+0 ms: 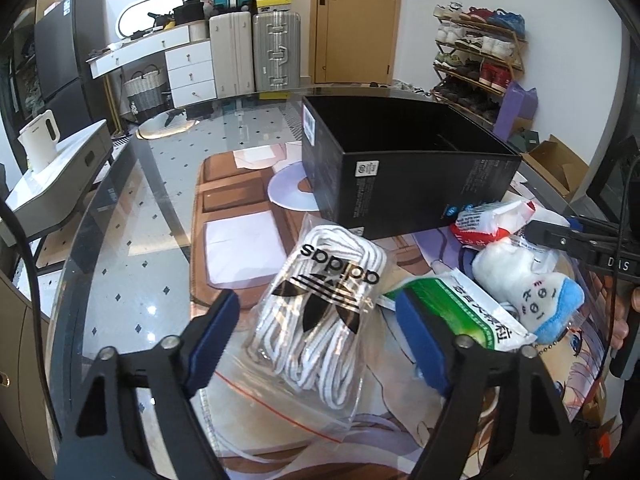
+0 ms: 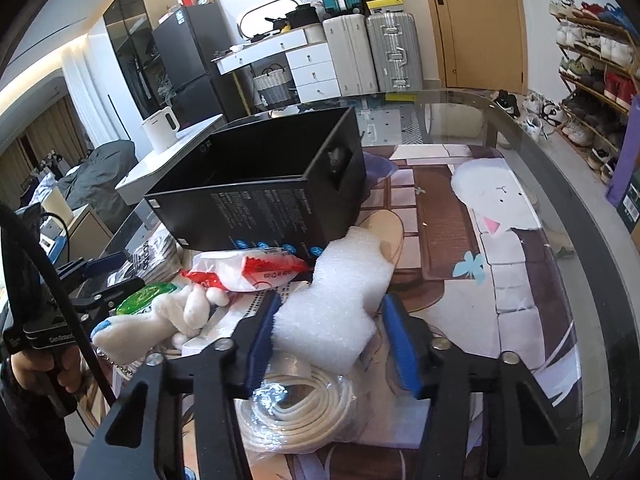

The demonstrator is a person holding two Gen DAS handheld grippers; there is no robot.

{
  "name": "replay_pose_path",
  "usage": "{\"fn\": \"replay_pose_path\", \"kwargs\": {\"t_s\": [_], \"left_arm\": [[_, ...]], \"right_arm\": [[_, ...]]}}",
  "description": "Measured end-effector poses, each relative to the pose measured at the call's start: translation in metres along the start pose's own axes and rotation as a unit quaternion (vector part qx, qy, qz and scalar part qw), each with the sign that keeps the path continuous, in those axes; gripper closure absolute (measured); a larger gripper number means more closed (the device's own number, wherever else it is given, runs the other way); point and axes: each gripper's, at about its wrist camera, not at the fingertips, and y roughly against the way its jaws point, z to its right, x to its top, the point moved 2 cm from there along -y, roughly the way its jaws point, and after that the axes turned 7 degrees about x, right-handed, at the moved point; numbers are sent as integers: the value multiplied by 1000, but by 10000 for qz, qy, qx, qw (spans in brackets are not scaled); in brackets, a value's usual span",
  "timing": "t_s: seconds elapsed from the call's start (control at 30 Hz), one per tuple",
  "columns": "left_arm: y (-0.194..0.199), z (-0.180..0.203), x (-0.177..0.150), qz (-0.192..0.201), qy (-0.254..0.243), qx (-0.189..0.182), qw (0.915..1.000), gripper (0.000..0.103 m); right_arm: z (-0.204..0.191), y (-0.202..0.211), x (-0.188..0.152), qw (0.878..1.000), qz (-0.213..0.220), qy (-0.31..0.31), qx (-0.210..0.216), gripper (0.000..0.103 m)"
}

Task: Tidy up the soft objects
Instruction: 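Grasp the clear adidas cable bag with the left tool while the right tool grasps the white bubble-wrap foam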

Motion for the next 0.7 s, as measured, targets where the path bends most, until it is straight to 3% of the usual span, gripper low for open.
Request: {"fn": "replay_pose_path", "kwargs": {"t_s": [0.1,0.3,0.7], "left_arm": [[-2,2,-3,-86,-85,91,9999,43],[5,4,-6,-9,-136,-4,9999,54],[23,1,-13,174,60,-158,9997,61]], "right_arm": [[-4,0,0,10000,6,91,-9,60],[-4,5,-1,9999,87,116,-52,64],[-1,29,-3,9992,324,149,-180,65]]}}
